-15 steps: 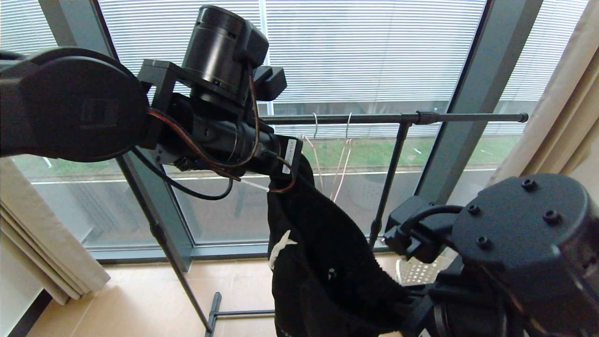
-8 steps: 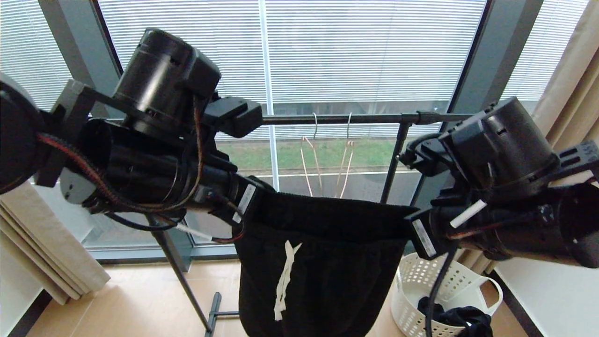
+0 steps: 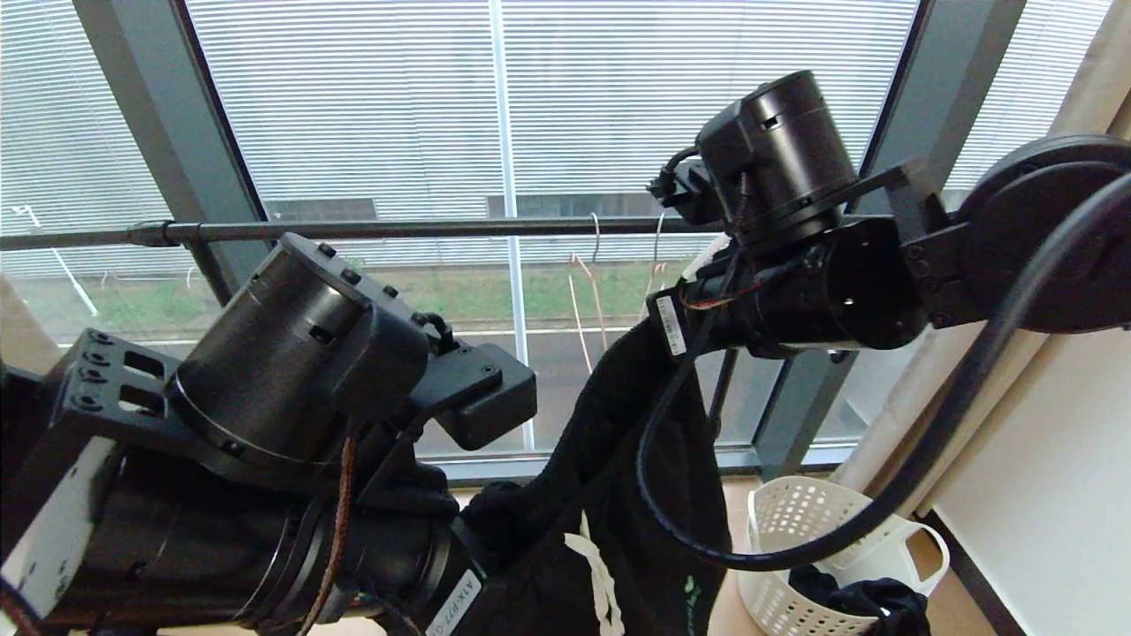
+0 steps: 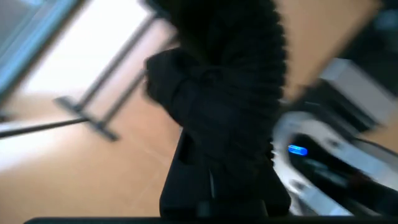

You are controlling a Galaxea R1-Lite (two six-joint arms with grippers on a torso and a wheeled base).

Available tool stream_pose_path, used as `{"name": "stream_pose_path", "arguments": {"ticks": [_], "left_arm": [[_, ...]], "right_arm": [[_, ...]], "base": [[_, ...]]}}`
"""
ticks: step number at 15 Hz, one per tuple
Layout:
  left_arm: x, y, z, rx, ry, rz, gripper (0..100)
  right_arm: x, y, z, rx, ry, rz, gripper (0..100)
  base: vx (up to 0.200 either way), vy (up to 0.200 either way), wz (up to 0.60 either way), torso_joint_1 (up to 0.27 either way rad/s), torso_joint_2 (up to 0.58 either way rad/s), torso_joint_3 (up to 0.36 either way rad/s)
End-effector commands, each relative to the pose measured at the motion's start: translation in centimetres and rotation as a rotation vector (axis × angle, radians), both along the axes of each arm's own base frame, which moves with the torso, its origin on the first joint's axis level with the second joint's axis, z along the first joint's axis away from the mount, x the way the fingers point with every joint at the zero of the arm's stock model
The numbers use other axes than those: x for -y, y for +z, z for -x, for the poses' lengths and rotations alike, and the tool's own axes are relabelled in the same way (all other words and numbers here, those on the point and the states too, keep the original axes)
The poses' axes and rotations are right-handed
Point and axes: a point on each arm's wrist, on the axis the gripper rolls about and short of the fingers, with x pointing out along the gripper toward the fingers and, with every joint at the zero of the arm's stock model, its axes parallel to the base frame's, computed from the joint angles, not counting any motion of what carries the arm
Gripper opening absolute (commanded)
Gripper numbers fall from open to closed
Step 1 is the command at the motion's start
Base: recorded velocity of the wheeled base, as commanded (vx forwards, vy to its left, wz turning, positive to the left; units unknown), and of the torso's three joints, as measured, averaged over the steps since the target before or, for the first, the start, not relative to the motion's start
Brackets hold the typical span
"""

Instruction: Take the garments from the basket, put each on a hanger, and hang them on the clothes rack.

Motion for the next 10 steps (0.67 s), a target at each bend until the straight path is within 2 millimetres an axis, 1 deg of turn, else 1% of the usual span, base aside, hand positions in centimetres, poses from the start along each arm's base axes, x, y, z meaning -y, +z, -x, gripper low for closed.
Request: {"name": "stream_pose_path", "arguments": {"ticks": [1,2,3,6,10], "left_arm": [[0.9,0.6,0.8,-0.024,-0.052,0.048,0],[1.3,0.7,0.7,-0.038,-0.059,0.065,0],[2.2,1.5,0.7,-0.075,-0.054,0.126,0],[3.1,2.3,0.4,-0.142,-0.040,0.200,0],[3.3,2.1,0.3,-0.151,-0.026,0.205,0]], "right_arm": [[-2.4,-1.7,-1.3,-0.019,0.020,0.014,0],[-2.7,-1.7,-1.1,-0.019,0.026,0.006,0],[-3.8,-1.7,-0.9,-0.016,0.018,-0.045,0],[-4.5,-1.6,-0.6,-0.018,0.025,-0.074,0],[-4.5,-1.1,-0.1,-0.016,0.028,-0.102,0]], "base": [[0.000,0.000,0.00,0.000,0.00,0.000],[0.000,0.000,0.00,0.000,0.00,0.000],[0.000,0.000,0.00,0.000,0.00,0.000],[0.000,0.000,0.00,0.000,0.00,0.000],[0.000,0.000,0.00,0.000,0.00,0.000]]}}
